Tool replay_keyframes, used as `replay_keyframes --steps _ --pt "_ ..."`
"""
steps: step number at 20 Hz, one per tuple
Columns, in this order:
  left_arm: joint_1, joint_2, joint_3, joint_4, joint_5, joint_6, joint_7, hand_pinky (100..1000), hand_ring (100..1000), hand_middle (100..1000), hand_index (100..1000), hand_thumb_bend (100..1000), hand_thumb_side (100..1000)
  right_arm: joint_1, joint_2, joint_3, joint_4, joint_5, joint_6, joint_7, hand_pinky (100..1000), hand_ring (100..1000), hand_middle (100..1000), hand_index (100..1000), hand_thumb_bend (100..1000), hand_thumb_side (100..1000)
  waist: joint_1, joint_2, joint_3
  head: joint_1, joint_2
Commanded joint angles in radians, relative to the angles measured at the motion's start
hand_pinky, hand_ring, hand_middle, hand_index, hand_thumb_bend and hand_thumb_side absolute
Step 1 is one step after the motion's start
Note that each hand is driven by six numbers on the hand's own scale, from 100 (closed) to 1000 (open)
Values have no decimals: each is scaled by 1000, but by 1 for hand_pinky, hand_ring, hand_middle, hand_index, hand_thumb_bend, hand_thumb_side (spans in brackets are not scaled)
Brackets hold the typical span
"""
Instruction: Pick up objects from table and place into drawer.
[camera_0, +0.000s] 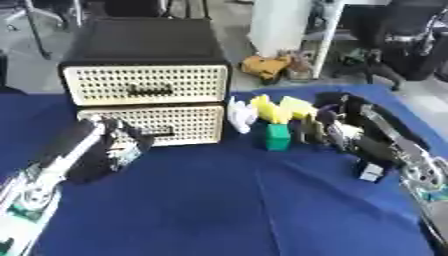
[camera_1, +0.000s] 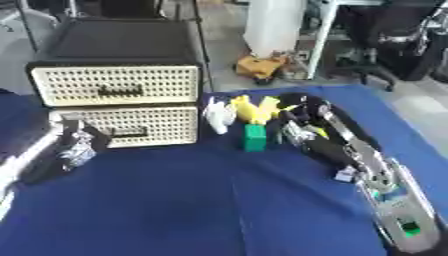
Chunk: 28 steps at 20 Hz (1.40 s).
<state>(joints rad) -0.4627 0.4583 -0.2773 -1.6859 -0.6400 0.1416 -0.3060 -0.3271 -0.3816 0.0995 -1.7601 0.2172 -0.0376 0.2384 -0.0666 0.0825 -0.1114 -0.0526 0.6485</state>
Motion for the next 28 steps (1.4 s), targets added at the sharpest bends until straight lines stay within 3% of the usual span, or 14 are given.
replay_keyframes --steps 1,13,22,28 --pt "-46 20 -16 42 -56 -17 -9 100 100 100 698 499 975 -21 -10 -4 -9 -5 0 -5 615 721 756 886 100 686 0 -12 -4 6 -12" --pt "-181 -57 -43 310 -248 -39 80 100 100 100 729 536 963 -30 -4 5 -10 -9 -1 0 613 720 755 886 100 672 -1 -8 -23 24 -17" --pt "-255 -133 -16 525 -369 -38 199 100 100 100 735 550 957 -38 -1 12 -12 -13 -3 4 612 719 755 886 100 661 -3 -1 -40 40 -19" --pt "-289 -164 0 614 -433 -39 254 100 100 100 739 559 947 -42 2 15 -11 -16 -4 7 612 719 754 885 100 671 -3 5 -48 49 -20"
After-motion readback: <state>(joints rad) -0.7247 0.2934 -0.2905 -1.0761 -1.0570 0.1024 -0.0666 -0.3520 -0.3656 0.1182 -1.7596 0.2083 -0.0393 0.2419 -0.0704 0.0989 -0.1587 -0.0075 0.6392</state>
